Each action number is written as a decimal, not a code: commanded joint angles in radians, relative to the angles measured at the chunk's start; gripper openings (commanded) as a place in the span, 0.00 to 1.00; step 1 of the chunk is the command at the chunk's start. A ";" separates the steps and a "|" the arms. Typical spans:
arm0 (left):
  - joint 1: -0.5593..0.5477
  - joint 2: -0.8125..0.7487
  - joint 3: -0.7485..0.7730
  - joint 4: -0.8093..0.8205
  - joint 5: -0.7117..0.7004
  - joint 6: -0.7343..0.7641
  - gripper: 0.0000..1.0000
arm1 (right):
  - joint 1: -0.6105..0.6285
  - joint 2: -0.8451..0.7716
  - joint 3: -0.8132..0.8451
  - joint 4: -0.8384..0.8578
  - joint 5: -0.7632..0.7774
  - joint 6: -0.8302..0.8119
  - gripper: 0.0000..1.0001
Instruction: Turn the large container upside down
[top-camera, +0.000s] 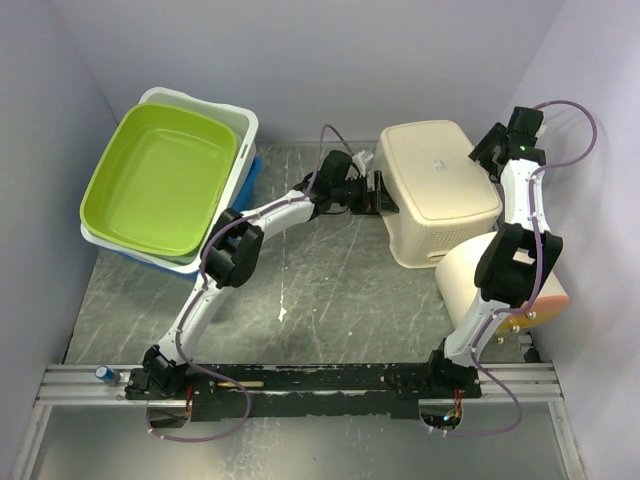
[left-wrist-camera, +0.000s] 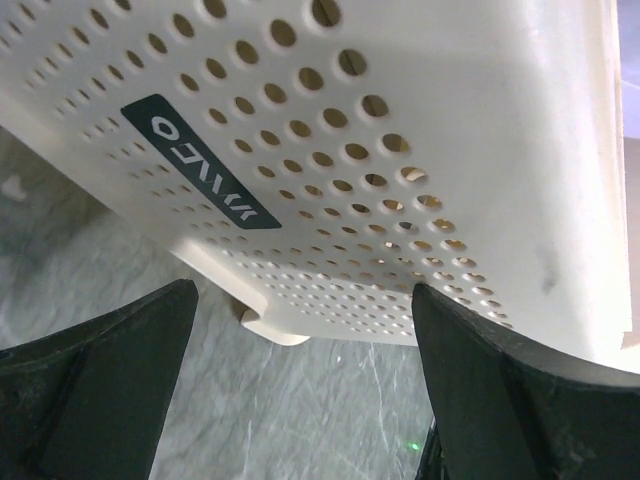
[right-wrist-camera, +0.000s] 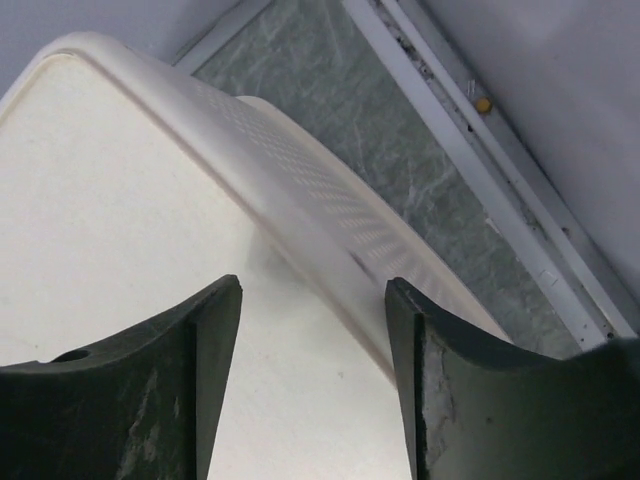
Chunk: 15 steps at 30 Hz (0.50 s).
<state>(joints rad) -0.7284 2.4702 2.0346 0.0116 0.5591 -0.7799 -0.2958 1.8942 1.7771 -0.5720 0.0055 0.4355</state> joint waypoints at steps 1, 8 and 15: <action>-0.035 0.083 0.176 0.019 -0.059 -0.012 0.99 | 0.032 -0.023 0.049 -0.070 -0.042 0.027 0.66; -0.005 -0.002 0.160 -0.033 -0.129 0.044 1.00 | 0.104 -0.304 -0.065 -0.009 0.022 0.047 0.96; 0.047 -0.190 0.045 -0.130 -0.113 0.133 1.00 | 0.360 -0.539 -0.272 0.049 0.018 0.078 0.96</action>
<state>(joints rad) -0.7101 2.4615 2.1387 -0.0677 0.4675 -0.7280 -0.0490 1.4322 1.6234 -0.5476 0.0223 0.4770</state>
